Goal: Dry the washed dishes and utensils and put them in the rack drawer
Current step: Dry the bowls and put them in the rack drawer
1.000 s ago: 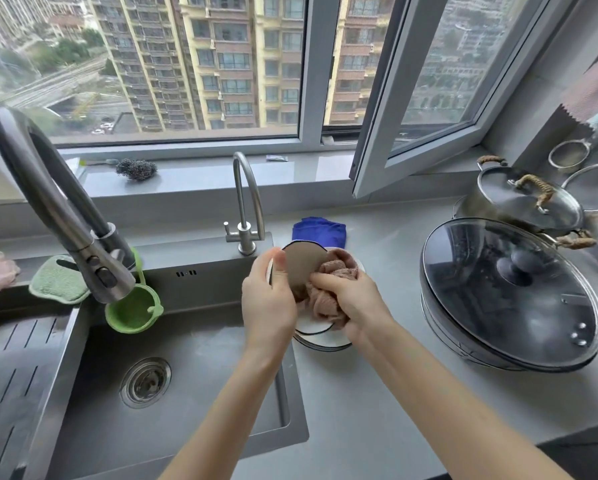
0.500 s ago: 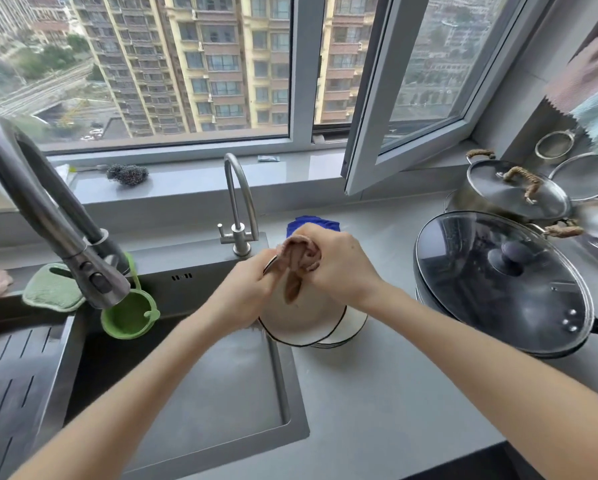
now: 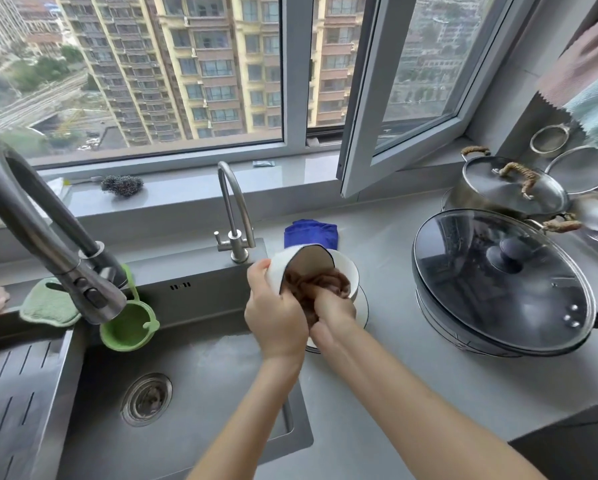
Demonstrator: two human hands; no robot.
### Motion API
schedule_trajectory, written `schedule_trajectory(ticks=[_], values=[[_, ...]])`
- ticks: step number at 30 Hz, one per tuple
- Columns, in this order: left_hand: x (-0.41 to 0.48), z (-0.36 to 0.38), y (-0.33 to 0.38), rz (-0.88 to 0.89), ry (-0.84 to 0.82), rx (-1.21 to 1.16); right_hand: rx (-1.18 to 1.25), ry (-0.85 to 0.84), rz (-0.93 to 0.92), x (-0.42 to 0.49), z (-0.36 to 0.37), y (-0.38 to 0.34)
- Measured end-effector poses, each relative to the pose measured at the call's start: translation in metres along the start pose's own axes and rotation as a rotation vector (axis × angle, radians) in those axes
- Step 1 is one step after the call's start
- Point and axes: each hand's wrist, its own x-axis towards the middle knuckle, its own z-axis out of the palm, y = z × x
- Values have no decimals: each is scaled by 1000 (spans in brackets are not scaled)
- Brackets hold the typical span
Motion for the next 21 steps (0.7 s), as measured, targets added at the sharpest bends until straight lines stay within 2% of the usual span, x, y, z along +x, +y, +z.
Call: schedule_trajectory(ticks=[2,4,6,8,10,11,13,16,19,21], values=[[2,-9,-5,23,-192,64,-214,16,-150,9,-10,-3],[25,-23,-7,78,-402,191,-606,-16,-553,16,-17,-16],[53,-33,-5,173,-556,360,-983,-185,-953,4,-12,-36],[68,-35,1,279,-634,499,-1225,-379,-1182,-9,-4,-53],[68,-31,8,348,-564,496,-1270,-421,-1289,-14,3,-65],[65,-28,11,365,-489,477,-1234,-394,-1283,-14,6,-69],[58,-24,18,344,-339,409,-1071,-224,-1153,-7,8,-64],[51,-14,21,200,-130,200,-636,25,-765,3,16,-44],[32,1,23,-1,58,-29,-179,20,-456,-1,25,-28],[14,5,24,-115,101,-144,-33,16,-331,-5,24,-23]])
